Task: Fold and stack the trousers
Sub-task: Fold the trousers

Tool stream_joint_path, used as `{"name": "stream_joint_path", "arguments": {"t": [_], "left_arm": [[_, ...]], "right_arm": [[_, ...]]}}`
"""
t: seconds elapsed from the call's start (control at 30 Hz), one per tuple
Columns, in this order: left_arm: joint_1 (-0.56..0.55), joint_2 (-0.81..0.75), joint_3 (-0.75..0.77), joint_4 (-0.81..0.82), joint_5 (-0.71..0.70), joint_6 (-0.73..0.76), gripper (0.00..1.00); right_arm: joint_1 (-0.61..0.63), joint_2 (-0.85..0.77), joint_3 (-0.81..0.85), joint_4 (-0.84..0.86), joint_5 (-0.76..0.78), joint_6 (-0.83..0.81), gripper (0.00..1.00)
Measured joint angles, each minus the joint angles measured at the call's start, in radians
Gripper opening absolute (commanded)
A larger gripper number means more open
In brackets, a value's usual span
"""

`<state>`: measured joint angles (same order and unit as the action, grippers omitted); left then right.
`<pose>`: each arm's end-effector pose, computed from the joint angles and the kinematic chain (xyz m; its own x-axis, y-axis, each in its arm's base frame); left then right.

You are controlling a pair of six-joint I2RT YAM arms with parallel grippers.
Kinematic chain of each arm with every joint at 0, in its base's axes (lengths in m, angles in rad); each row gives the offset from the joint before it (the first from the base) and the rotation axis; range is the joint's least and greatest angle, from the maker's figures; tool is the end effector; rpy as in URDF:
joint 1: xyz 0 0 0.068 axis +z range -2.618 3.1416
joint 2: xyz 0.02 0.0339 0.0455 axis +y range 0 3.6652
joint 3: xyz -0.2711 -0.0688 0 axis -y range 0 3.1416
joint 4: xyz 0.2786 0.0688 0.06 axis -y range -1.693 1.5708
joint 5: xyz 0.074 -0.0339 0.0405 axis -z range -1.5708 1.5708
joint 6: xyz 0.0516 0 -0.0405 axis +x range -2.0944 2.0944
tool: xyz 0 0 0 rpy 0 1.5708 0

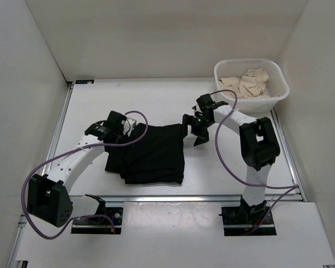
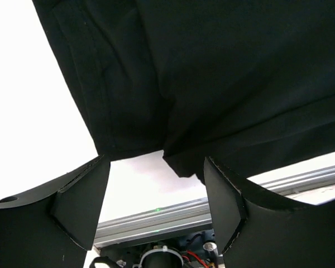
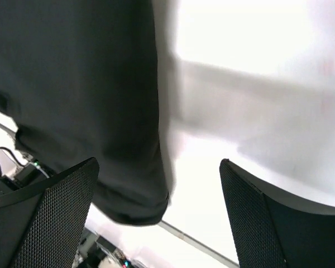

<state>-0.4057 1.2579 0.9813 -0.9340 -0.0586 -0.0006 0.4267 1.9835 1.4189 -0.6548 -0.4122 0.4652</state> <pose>0.2449 -0.1019 0.2356 -0.8601 0.3688 -0.3525 0.3745 0.9256 0.0546 0.3901 0.2001 0.1496 -0.9903 0.0013 -0.1389 -0.0677 0.8688 0.4906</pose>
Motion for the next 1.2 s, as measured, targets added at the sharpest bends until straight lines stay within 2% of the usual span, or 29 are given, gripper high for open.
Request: {"name": "stream_joint_path", "arguments": {"t": [0.2, 0.33, 0.5, 0.57, 0.67, 0.7, 0.83, 0.93, 1.07, 1.17, 1.2], "left_arm": [[0.093, 0.163, 0.079, -0.024, 0.103, 0.000, 0.75], [0.145, 0.314, 0.148, -0.023, 0.219, -0.001, 0.74], [0.153, 0.454, 0.164, -0.024, 0.294, 0.000, 0.72], [0.160, 0.486, 0.164, -0.028, 0.311, -0.001, 0.65], [0.178, 0.497, 0.165, -0.032, 0.335, -0.005, 0.47], [0.184, 0.497, 0.167, -0.034, 0.343, -0.004, 0.45], [0.190, 0.505, 0.174, -0.034, 0.366, -0.003, 0.46], [0.190, 0.534, 0.176, -0.035, 0.369, -0.002, 0.59], [0.192, 0.568, 0.179, -0.035, 0.368, -0.003, 0.66], [0.194, 0.570, 0.181, -0.036, 0.362, -0.003, 0.67], [0.195, 0.570, 0.184, -0.037, 0.361, -0.004, 0.64]], "right_arm": [[0.004, -0.171, -0.164, 0.060, 0.026, 0.069, 0.93], [0.020, -0.175, -0.214, 0.108, 0.036, 0.110, 0.93], [0.052, -0.175, -0.248, 0.141, 0.042, 0.146, 0.93], [0.058, -0.175, -0.253, 0.150, 0.045, 0.158, 0.93], [0.060, -0.175, -0.258, 0.160, 0.053, 0.164, 0.93], [0.060, -0.175, -0.261, 0.162, 0.056, 0.165, 0.93], [0.060, -0.176, -0.275, 0.164, 0.069, 0.168, 0.93], [0.060, -0.176, -0.277, 0.165, 0.071, 0.171, 0.93], [0.060, -0.176, -0.277, 0.165, 0.074, 0.172, 0.93], [0.060, -0.176, -0.277, 0.164, 0.075, 0.172, 0.93], [0.060, -0.176, -0.277, 0.164, 0.076, 0.172, 0.93]]}}
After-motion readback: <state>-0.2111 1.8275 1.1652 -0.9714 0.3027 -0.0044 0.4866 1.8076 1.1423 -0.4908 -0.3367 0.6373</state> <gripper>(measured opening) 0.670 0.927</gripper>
